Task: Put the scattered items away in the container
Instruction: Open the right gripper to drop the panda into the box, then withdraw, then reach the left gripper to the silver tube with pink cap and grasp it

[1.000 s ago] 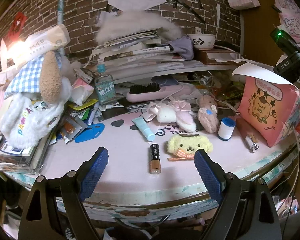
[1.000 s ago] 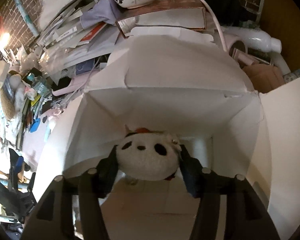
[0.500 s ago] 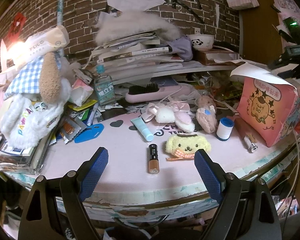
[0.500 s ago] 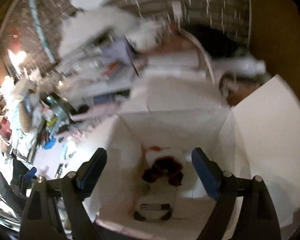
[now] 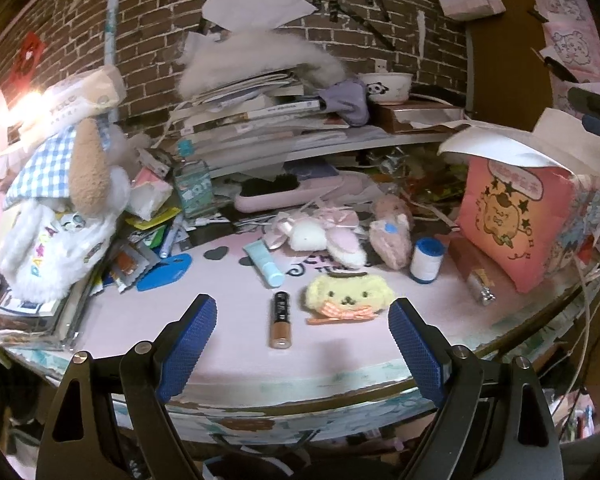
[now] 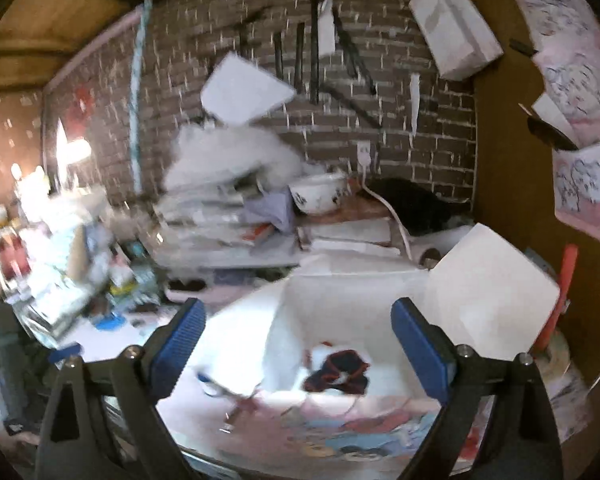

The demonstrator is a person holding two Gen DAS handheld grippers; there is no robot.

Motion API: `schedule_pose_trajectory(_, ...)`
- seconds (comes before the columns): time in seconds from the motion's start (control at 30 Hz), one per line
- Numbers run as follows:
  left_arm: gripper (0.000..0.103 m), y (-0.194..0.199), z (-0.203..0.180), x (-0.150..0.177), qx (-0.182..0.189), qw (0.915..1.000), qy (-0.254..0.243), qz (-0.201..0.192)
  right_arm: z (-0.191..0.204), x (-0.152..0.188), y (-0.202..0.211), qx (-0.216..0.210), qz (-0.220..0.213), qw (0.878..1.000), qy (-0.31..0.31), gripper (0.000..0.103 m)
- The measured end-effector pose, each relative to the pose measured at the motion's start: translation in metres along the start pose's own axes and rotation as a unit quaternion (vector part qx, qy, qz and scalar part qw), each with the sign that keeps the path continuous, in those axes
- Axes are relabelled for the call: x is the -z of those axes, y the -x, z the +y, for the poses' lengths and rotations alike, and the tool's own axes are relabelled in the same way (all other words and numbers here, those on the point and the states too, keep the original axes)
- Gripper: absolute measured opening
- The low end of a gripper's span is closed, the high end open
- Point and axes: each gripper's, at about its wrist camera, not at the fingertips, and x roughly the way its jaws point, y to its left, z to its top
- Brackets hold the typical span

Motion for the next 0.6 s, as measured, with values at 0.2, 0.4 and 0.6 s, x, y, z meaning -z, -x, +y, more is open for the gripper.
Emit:
schedule_pose_trajectory(0.2, 0.086, -0.008, -0.024, 0.001, 0.034, 0.9993, -0.018, -0.001, 0.012, 0.041, 0.031, -0.031, -0.073, 0.997, 0.0, 0.103)
schedule_pose_trajectory(0.4, 0.086, -0.02, -0.055, -0.002, 0.086, 0.9958, -0.032, -0.007, 0.03, 0.074, 0.05, -0.035, -0.104, 0.993, 0.032, 0.103)
schedule_pose_trajectory(0.6, 0.086, -0.032, -0.091, -0.005, 0.127, 0.9904, -0.055, -0.008, 0.03, 0.091, 0.058, -0.04, -0.102, 0.994, 0.02, 0.103)
